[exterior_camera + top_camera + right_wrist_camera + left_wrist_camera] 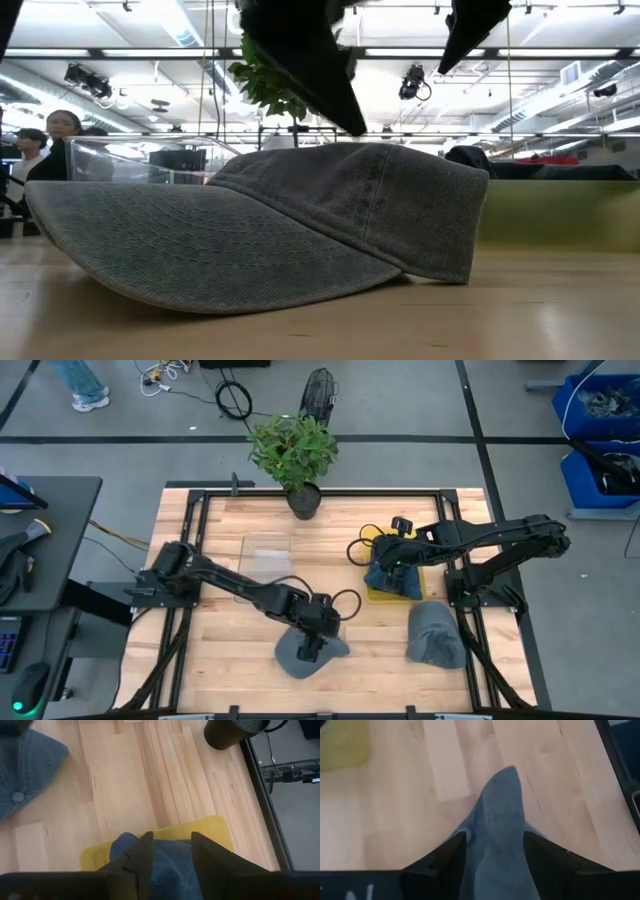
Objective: Pick & Place hat
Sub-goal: Put the gray cap into the transparent bin
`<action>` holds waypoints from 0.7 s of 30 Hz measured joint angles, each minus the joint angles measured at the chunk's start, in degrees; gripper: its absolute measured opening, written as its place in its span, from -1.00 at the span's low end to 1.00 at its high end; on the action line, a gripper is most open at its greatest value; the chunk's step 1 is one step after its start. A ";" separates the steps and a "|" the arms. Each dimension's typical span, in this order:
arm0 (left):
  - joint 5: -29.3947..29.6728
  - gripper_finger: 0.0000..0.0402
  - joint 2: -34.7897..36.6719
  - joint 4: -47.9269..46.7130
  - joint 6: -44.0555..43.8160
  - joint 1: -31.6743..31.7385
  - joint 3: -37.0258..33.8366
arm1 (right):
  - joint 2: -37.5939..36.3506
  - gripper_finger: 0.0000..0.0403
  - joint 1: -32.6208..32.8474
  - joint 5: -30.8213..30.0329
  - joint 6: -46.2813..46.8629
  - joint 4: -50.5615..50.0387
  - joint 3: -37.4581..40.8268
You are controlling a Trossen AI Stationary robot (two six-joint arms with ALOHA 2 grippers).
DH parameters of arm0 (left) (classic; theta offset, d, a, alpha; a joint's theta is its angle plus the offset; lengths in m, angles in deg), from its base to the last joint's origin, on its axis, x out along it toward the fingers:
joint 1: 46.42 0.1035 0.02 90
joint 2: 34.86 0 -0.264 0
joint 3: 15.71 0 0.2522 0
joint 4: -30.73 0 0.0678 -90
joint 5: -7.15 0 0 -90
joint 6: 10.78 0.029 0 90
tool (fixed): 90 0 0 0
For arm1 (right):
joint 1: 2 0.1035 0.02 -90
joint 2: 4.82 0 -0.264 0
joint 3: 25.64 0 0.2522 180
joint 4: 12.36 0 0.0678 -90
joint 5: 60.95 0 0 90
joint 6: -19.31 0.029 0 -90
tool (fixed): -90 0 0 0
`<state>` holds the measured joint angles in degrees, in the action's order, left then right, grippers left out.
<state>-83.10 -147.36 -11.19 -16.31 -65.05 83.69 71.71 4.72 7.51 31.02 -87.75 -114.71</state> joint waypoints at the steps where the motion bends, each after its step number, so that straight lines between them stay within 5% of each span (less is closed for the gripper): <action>1: 0.01 0.00 -0.86 1.15 -0.12 -0.02 0.03 | 0.01 -0.33 0.01 0.02 -0.02 0.04 0.00; 13: -0.04 -0.11 -5.17 -0.77 -3.21 -0.39 0.11 | 0.02 -0.33 0.00 0.04 0.00 0.55 0.00; 21: -0.20 -0.92 -5.21 -2.66 -5.85 0.55 0.04 | 0.02 -0.33 0.02 0.04 0.02 0.70 0.00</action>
<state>-83.30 -152.57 -13.85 -22.16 -64.51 83.74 71.73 4.75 7.56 31.04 -87.05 -114.71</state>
